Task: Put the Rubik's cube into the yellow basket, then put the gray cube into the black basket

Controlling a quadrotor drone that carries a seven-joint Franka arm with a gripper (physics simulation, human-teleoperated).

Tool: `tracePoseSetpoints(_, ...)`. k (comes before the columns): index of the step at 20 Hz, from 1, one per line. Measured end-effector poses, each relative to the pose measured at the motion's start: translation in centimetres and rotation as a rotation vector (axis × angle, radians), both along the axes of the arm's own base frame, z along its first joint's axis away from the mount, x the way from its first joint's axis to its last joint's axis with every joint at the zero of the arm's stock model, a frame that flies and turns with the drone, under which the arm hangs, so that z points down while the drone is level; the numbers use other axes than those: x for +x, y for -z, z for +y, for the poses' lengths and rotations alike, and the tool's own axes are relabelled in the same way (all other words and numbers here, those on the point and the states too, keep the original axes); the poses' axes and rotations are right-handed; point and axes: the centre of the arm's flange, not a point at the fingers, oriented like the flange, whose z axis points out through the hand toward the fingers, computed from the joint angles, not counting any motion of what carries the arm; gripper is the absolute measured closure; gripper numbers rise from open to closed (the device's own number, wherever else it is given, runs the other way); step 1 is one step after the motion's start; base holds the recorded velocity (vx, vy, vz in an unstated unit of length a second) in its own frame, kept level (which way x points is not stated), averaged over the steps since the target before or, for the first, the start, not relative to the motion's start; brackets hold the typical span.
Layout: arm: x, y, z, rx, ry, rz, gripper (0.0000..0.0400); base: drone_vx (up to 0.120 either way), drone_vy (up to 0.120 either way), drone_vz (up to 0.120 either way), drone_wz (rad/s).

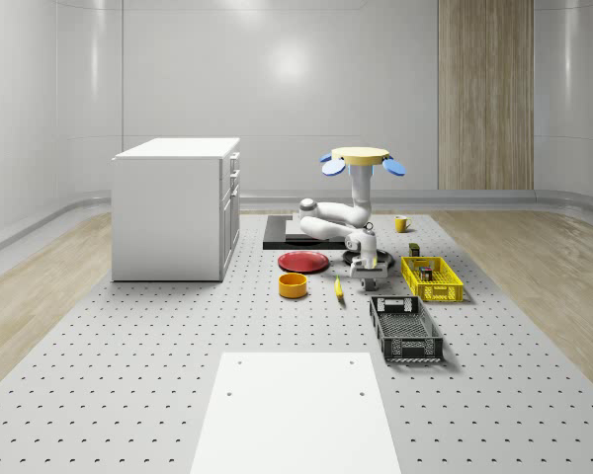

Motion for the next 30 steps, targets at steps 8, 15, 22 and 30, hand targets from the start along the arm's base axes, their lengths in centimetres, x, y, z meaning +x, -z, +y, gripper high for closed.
tracePoseSetpoints(8,0.1,0.3,0.0,0.0,0.0,0.0,0.0147,0.0,0.0,0.0,0.0)
tracePoseSetpoints(15,0.1,2.9,0.0,0.0,0.0,0.0,0.0149,0.0,0.0,0.086,0.0)
tracePoseSetpoints(22,0.1,6.2,0.0,0.0,0.0,0.0,0.0149,0.0,0.023,0.08,0.0)
tracePoseSetpoints(30,0.1,7.8,0.0,0.0,0.001,0.0,0.0149,0.09,0.12,0.0,0.0)
